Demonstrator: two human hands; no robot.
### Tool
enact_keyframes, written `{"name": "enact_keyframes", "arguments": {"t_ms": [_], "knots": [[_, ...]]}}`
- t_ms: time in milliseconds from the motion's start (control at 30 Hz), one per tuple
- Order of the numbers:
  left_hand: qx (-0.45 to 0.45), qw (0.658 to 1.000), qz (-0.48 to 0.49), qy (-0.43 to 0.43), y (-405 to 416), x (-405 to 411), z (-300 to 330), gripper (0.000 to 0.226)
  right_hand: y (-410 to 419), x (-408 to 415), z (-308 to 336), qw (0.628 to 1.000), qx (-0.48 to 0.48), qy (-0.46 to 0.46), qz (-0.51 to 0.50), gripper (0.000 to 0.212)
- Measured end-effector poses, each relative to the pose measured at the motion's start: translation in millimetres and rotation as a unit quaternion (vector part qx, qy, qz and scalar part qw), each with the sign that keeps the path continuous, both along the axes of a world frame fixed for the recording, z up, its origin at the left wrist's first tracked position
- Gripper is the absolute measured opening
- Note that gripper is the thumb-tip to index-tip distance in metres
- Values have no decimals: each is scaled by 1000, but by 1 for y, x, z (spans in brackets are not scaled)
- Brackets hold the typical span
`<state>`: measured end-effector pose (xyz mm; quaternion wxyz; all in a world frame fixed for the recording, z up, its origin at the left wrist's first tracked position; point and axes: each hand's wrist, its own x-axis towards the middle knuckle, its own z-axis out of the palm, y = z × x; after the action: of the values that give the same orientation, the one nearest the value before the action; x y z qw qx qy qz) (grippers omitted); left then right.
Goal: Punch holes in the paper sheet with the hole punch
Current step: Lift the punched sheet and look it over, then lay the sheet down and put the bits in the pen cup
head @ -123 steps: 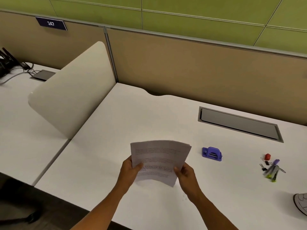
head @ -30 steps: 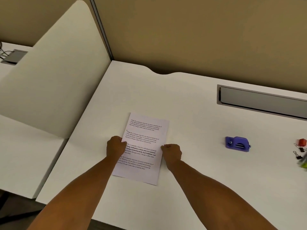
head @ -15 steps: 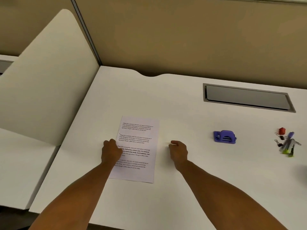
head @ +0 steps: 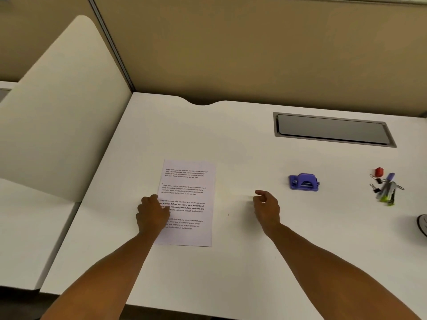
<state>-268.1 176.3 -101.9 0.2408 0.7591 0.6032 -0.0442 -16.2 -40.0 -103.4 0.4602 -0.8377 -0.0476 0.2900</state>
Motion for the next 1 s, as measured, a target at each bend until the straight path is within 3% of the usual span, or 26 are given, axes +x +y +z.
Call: {"name": "enact_keyframes", "arguments": {"t_ms": [233,433,667,833,1000], "knots": [[86,986,-130,-55,-51,4,-11,57,-62,20,9,989,-49,-124,57,24],[116,953,-272,-64,-102,33,-20,56,-129,18,-6,972,-80,-181,125,29],[39,929,-356,-88,-183,61,-43,82,-192,11,-25,926,-172,-251,224,53],[38,922,-385,-7,-222,74,-48,90,-220,8,-36,870,-235,-297,315,87],[74,917,-389,40,-232,72,-51,93,-229,-7,-44,824,-312,-304,361,100]]}}
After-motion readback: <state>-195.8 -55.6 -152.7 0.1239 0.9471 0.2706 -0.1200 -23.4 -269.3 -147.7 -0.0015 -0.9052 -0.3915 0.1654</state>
